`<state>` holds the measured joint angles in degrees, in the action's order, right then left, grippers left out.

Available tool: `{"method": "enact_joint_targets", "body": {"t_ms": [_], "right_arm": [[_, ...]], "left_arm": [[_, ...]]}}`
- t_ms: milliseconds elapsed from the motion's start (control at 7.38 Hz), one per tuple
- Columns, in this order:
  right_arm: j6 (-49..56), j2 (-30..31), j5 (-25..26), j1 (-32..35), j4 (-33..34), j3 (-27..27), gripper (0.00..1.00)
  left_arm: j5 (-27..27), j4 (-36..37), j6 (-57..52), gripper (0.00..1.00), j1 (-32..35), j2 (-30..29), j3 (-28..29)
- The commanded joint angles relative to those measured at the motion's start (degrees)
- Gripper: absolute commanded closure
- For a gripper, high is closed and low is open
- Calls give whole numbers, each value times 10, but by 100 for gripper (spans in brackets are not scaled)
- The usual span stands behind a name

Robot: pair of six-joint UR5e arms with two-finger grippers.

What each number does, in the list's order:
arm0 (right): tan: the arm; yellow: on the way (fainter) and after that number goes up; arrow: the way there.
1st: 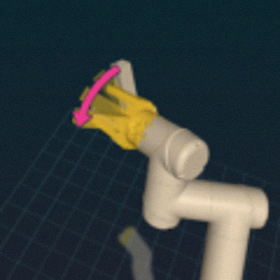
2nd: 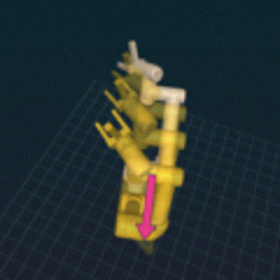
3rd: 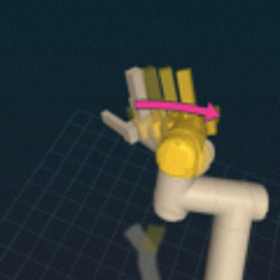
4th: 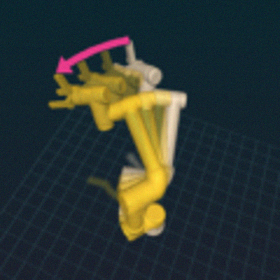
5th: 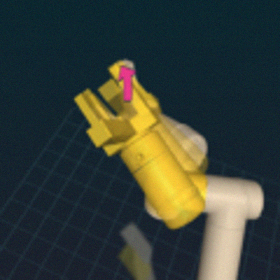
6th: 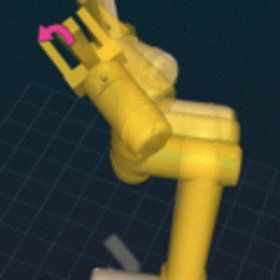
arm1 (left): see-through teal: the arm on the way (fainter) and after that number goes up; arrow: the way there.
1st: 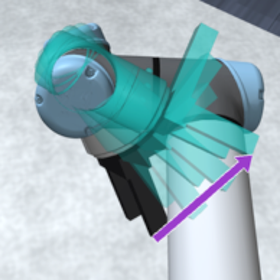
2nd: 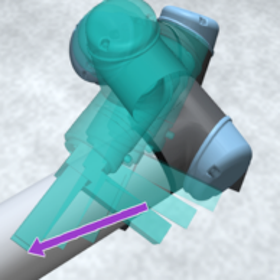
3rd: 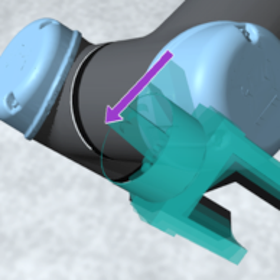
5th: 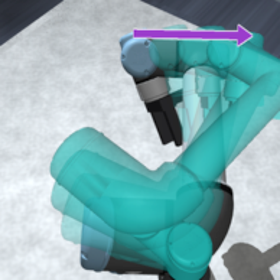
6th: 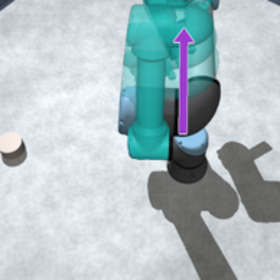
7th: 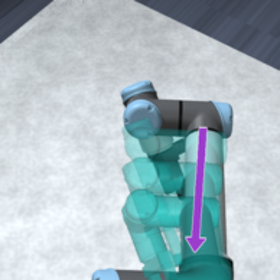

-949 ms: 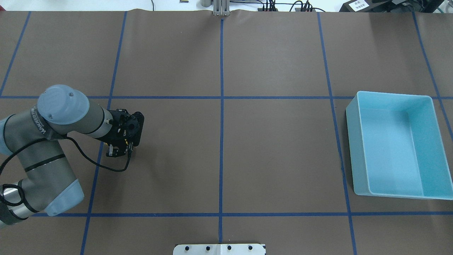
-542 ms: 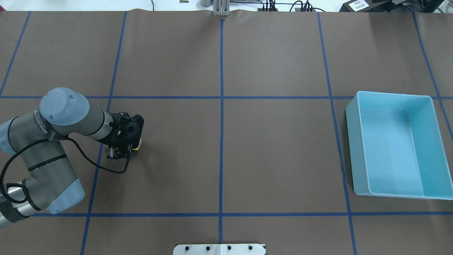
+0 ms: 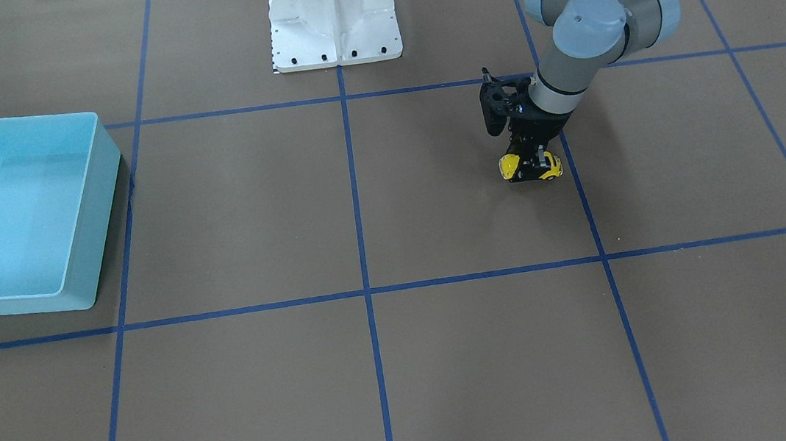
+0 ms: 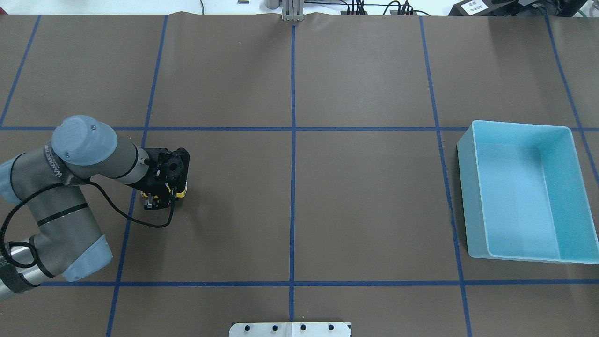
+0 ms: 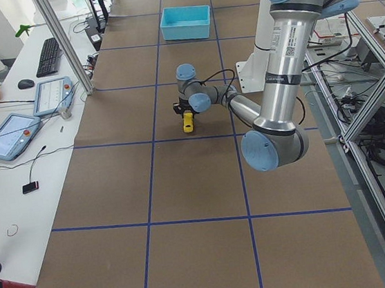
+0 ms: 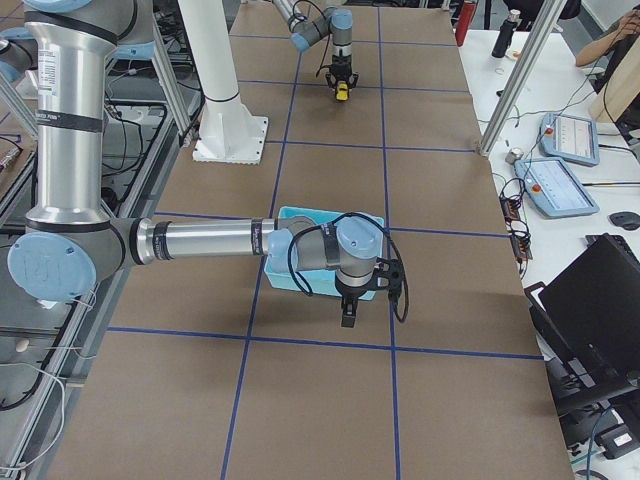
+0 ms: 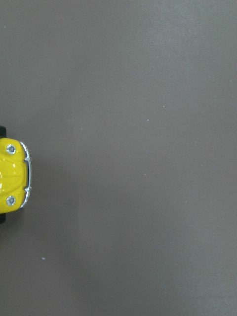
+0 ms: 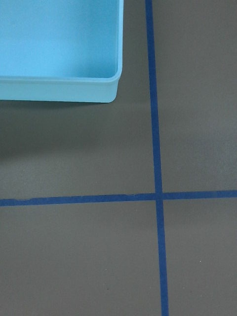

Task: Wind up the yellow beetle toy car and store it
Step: 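Drag the held car along the table toward the robot with the left gripper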

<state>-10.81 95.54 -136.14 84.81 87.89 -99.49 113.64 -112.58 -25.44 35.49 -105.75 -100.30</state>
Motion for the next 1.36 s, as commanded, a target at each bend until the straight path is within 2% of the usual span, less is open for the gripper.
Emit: {"method": "enact_joint_targets", "body": {"t_ms": [0,814,1220], "right_arm": [[0,0,0,0,0,1,1],[0,4,0,3,-1,0,1],[0,5,0,8,0,1,1]], "left_arm": [[1,0,4,88,0,2,1],[1,-2,-18,88,0,23,-3],[1,-41,-24,88,0,46,1]]}}
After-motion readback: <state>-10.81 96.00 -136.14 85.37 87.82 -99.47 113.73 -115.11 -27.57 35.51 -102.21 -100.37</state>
